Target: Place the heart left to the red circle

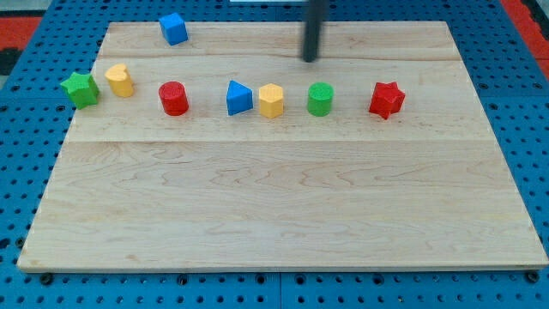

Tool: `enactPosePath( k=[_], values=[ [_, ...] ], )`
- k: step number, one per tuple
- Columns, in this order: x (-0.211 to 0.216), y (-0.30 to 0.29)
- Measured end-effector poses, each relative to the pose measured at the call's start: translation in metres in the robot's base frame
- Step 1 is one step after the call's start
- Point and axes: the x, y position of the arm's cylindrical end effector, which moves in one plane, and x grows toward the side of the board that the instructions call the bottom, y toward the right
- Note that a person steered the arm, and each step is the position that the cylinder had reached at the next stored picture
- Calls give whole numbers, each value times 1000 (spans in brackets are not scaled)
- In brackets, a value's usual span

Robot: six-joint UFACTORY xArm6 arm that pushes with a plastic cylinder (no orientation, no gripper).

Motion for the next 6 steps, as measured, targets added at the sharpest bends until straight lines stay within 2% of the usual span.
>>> enactPosePath(
  k=[1, 2, 3, 4, 6],
  values=[
    [12, -110],
    [13, -190],
    [15, -234],
    [44, -223],
    [67, -221]
  ],
)
